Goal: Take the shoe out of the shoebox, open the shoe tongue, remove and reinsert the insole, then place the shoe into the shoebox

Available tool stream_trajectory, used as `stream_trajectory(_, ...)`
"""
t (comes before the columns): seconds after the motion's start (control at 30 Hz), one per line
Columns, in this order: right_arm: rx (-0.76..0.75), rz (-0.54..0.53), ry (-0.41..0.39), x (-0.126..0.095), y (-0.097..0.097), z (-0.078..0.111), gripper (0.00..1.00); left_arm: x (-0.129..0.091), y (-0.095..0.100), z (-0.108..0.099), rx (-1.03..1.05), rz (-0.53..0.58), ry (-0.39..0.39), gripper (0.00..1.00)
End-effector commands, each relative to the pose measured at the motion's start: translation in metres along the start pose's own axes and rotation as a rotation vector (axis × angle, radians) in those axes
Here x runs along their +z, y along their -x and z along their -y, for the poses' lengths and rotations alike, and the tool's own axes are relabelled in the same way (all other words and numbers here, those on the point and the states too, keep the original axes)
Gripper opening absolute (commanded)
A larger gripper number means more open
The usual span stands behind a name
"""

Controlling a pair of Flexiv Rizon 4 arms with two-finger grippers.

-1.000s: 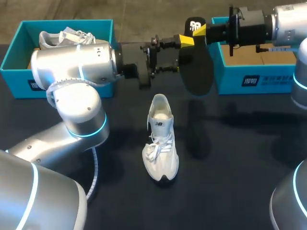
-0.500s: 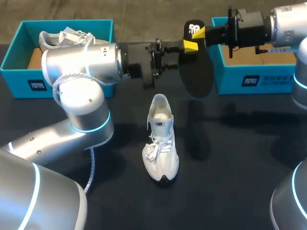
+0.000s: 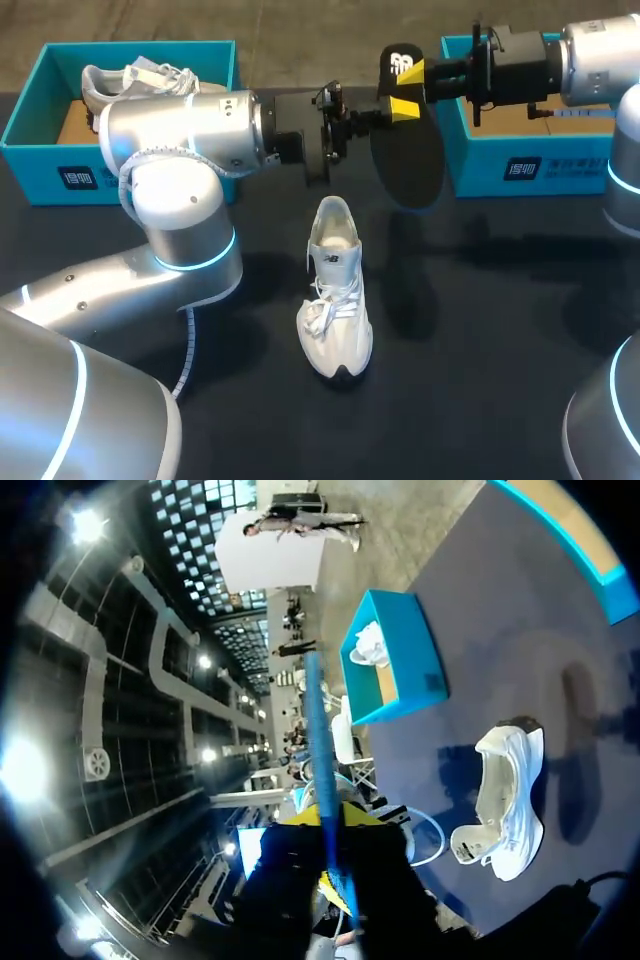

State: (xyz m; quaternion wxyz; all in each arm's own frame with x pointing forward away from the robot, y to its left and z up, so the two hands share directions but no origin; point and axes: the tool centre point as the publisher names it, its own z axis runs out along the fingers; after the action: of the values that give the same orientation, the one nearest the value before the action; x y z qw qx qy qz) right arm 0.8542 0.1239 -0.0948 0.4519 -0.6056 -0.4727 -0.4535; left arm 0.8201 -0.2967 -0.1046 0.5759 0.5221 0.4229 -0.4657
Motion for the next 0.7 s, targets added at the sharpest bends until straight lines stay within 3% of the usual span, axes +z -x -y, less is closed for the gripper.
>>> stream_trajectory(0.03,-0.023,-0.012,0.018,-0.009,0.005,0.009,1.00,-0.006,0.002,-0.003,-0.016,0.027,-0.022,0.00)
stream_trajectory(0.2,-0.064,-0.015,0.029,-0.021,0.010,0.015,1.00,-0.014,0.005,-0.002,-0.049,0.036,-0.057,0.00)
stream_trajectory(0.7,-0.139,-0.012,0.016,-0.053,0.025,0.051,1.00,-0.042,-0.003,-0.003,-0.091,-0.033,-0.035,0.00)
